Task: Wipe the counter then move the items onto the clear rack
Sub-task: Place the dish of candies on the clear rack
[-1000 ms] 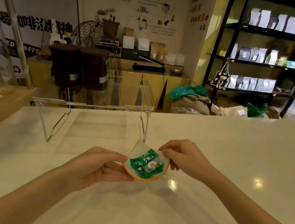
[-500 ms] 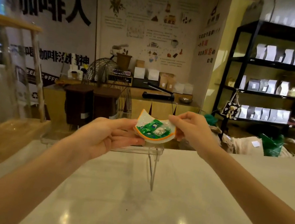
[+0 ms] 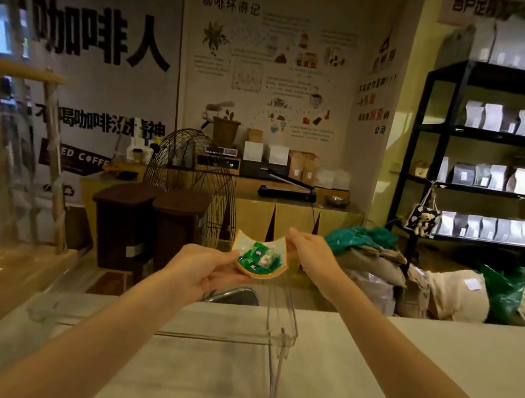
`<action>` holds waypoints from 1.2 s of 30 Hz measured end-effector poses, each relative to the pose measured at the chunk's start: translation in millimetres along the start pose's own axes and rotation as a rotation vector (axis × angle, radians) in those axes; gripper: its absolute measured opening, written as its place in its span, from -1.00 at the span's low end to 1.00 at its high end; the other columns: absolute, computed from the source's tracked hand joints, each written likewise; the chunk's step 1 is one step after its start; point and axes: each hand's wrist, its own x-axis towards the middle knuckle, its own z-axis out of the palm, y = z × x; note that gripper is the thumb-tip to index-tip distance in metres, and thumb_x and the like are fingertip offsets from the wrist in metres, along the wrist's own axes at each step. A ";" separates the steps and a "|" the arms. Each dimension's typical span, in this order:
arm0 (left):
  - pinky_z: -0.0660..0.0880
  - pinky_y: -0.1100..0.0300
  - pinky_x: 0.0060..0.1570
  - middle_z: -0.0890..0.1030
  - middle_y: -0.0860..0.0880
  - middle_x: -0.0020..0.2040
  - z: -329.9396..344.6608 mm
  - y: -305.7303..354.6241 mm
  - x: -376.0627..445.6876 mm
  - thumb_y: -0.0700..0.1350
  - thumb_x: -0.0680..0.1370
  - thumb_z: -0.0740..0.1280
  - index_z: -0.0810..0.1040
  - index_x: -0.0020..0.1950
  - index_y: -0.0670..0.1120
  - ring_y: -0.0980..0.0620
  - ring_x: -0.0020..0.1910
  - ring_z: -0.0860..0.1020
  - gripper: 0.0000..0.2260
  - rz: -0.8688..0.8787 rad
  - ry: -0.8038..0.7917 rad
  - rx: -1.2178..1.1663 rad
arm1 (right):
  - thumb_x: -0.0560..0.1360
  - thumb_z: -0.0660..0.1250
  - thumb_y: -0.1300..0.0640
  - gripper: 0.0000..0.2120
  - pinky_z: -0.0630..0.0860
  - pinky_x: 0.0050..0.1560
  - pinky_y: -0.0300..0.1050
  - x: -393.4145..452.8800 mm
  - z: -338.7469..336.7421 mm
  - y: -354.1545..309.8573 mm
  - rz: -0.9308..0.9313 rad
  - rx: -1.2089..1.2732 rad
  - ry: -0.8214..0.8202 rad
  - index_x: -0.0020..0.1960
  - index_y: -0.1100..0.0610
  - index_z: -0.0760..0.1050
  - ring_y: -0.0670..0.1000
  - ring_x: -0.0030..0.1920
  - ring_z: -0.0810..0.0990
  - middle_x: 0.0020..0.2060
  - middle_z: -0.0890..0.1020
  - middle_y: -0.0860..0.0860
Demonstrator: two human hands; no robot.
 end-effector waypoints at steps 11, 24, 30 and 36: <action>0.58 0.07 -0.15 0.61 -0.35 -0.04 3.0 -5.5 20.7 -0.27 0.46 0.30 0.50 -0.02 -0.38 -0.19 -0.06 0.63 -0.82 0.030 0.053 0.028 | 0.56 0.10 0.06 -0.63 0.32 0.26 0.01 0.6 17.9 17.5 -0.095 -0.013 0.001 0.29 0.21 0.38 0.11 0.26 0.41 0.23 0.52 0.15; 0.62 0.17 -0.44 0.68 -0.24 -0.34 3.9 -4.4 19.2 -0.15 0.49 0.30 0.54 -0.08 -0.31 -0.05 -0.36 0.66 -0.80 0.114 0.125 0.308 | 0.58 0.03 -0.02 -0.57 0.34 -0.37 -0.60 -26.6 1.8 15.4 -0.101 -0.070 -0.121 0.39 0.13 0.23 -0.19 -0.01 0.38 0.31 0.44 0.08; 0.58 0.04 -0.16 0.65 -0.19 -0.14 9.0 -6.1 -4.6 -0.01 0.52 0.22 0.54 0.02 -0.21 -0.07 -0.21 0.62 -0.72 0.437 0.248 0.937 | 0.52 0.18 -0.03 -0.58 0.43 -0.03 -0.23 -87.5 -31.0 11.1 -0.113 -0.251 -0.176 0.34 0.08 0.28 -0.05 0.11 0.43 0.27 0.47 0.06; 0.50 -0.08 0.02 0.55 -0.14 0.19 26.9 -28.6 -49.6 0.05 0.52 0.17 0.39 0.27 -0.12 -0.13 0.11 0.50 -0.62 0.698 0.295 1.328 | 0.51 0.19 -0.03 -0.55 0.43 0.12 -0.14 -181.6 -63.8 22.0 -0.225 -0.458 -0.238 0.38 -0.04 0.22 -0.03 0.18 0.47 0.29 0.47 0.00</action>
